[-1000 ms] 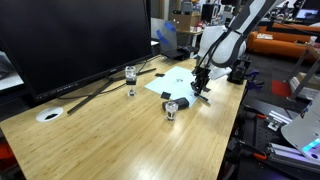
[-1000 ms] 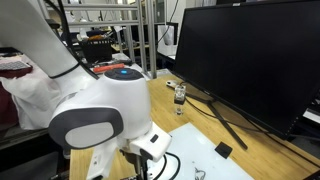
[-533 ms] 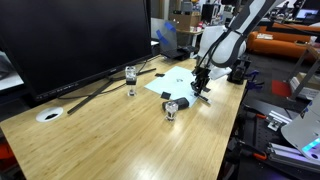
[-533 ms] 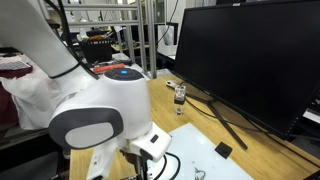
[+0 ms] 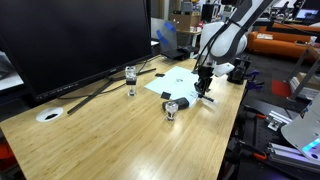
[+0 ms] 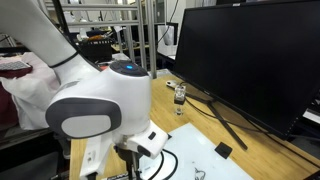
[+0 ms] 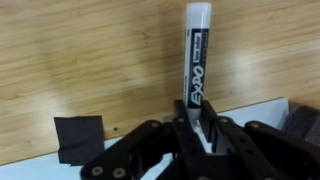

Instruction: Use the marker to write on the paper.

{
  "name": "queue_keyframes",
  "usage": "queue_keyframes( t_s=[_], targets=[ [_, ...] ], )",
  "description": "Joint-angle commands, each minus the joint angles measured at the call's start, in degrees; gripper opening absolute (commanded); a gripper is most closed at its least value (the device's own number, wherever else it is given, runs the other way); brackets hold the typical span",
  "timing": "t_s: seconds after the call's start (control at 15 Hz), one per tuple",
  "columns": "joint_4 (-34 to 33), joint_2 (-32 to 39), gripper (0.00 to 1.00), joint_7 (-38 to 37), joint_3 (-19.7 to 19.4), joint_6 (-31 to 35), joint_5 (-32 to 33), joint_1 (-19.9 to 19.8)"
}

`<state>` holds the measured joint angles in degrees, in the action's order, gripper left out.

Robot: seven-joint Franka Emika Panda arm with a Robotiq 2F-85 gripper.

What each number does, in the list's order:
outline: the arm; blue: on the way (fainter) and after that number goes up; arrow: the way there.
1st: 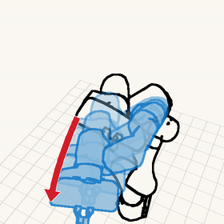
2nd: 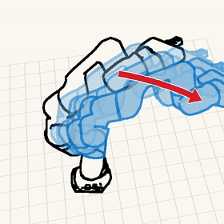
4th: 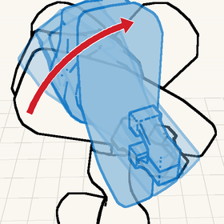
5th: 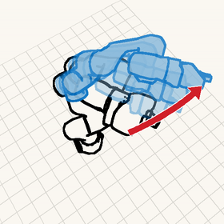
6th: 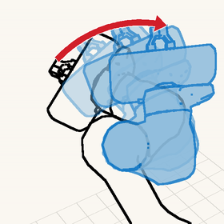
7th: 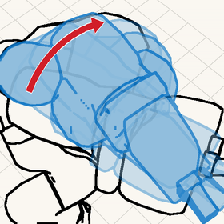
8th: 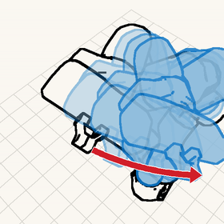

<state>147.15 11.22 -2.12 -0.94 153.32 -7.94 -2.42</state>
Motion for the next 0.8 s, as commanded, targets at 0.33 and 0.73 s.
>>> queue_keyframes(
  t_s=[0.33,0.73],
  targets=[
    [-4.60,-7.12,0.05,8.27,-0.34,-22.14,-9.15,-1.92],
    [-14.13,-4.53,0.05,12.78,-3.39,-44.06,-11.17,-3.58]
  ],
)
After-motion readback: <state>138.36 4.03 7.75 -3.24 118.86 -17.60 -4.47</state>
